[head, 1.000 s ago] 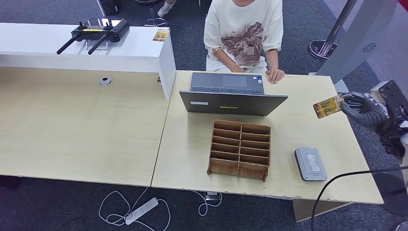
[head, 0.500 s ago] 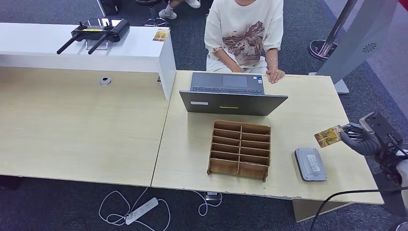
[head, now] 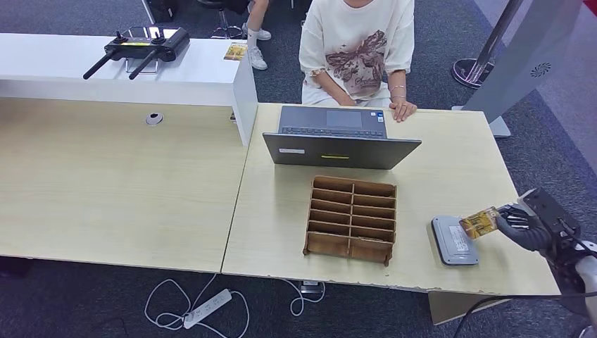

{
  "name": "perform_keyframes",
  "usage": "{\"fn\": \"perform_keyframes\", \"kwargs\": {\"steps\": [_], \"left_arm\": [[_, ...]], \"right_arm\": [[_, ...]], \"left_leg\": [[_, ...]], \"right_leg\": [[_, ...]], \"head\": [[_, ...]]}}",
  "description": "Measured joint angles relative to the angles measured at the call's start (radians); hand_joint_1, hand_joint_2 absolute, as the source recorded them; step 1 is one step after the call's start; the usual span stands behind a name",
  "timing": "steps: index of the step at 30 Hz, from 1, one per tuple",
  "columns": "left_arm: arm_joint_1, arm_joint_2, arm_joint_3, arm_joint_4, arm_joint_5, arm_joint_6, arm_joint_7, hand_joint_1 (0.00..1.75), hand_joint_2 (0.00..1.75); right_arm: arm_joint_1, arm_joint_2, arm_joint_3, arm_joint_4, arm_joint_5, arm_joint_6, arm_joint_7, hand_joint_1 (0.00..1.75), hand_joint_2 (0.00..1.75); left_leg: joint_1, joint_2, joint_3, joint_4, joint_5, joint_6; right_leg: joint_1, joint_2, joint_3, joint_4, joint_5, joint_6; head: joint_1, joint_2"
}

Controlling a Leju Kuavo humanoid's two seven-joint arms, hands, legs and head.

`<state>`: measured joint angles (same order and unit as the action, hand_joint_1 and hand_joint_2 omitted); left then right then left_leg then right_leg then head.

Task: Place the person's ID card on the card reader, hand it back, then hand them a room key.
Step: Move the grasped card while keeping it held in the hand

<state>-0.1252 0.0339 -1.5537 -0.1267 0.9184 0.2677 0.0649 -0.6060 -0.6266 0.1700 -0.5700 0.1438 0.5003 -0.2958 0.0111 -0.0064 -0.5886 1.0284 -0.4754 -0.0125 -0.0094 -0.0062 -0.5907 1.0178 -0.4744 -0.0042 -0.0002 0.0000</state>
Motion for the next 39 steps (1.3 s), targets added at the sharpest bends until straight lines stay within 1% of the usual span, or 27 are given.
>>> {"fn": "perform_keyframes", "kwargs": {"steps": [15,39], "left_arm": [[-0.001,0.0,0.0,0.0,-0.013,-0.004,0.0,0.0,0.0],[-0.001,0.002,0.0,0.0,-0.012,-0.006,-0.001,0.0,0.0]], "right_arm": [[0.052,-0.014,-0.035,-0.046,0.018,0.022,0.005,1.75,1.75],[0.065,-0.012,-0.035,-0.104,0.048,0.055,0.001,1.75,1.75]], "left_leg": [[0.0,0.0,0.0,0.0,0.0,0.0],[0.0,0.0,0.0,0.0,0.0,0.0]], "right_leg": [[0.0,0.0,0.0,0.0,0.0,0.0],[0.0,0.0,0.0,0.0,0.0,0.0]], "head": [[0.0,0.0],[0.0,0.0]]}}
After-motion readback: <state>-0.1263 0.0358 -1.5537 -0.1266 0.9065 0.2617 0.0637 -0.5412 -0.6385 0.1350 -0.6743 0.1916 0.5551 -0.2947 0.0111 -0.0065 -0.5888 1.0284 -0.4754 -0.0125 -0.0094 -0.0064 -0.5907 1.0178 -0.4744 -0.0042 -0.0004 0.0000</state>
